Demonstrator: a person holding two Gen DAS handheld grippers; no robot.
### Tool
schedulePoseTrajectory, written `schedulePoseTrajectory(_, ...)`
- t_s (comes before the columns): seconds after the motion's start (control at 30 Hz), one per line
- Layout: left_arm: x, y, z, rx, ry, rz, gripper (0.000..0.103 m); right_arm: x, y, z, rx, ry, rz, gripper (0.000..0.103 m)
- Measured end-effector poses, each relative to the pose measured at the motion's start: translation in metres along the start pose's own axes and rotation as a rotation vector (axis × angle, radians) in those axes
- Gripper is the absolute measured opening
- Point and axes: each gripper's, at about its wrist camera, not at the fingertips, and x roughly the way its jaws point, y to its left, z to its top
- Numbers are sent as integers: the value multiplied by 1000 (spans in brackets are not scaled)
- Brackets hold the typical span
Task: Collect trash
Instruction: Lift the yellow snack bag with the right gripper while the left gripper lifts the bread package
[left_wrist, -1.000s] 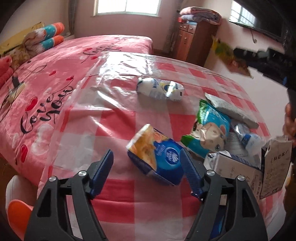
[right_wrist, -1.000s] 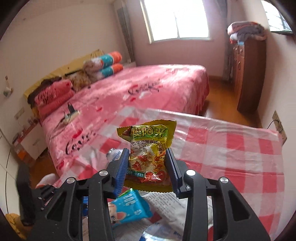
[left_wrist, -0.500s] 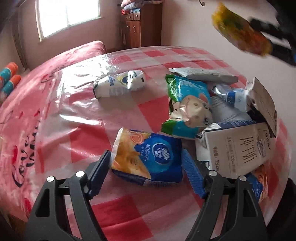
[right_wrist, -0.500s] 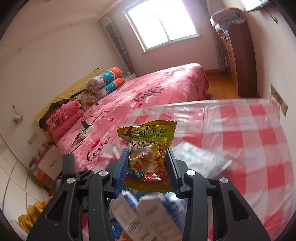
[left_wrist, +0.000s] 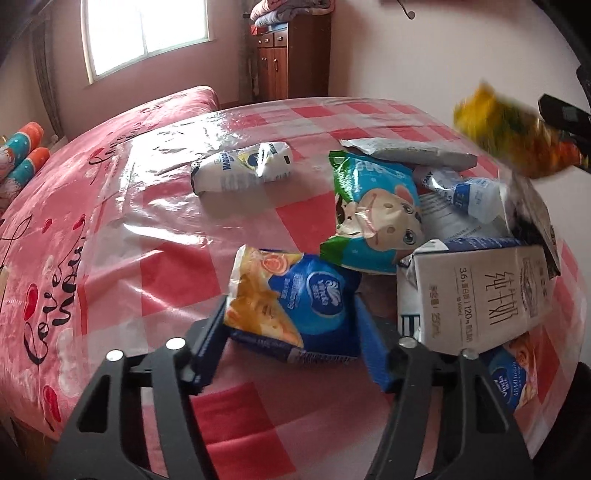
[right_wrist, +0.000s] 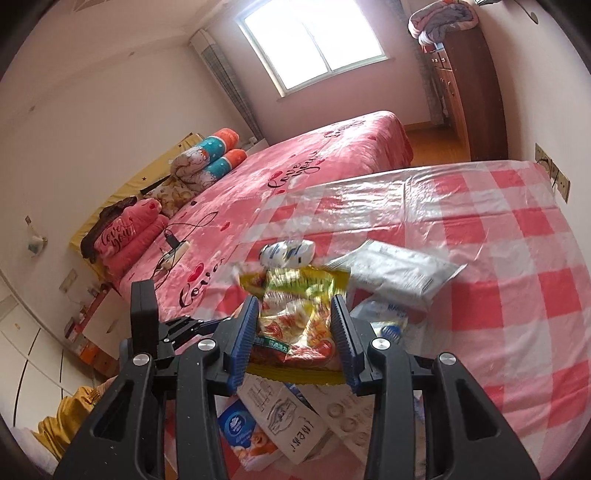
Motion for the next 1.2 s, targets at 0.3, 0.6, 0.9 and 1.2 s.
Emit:
schedulePoseTrajectory(0.3, -13, -8, -11, -74, -15, 54, 53, 0, 11, -26, -57, 37, -54, 42)
schedulePoseTrajectory(0.6, -41, 0, -28, -175, -46, 87, 53, 12, 3, -26, -78, 80, -94, 91)
schedulePoseTrajectory(0.9, -64, 3, -55, -234, -35, 101, 53, 57, 19, -23, -178, 131, -145, 96)
schedulePoseTrajectory(1.2, -76, 2, -85, -274, -13, 108, 53, 82, 31, -26, -327, 185, -260, 85)
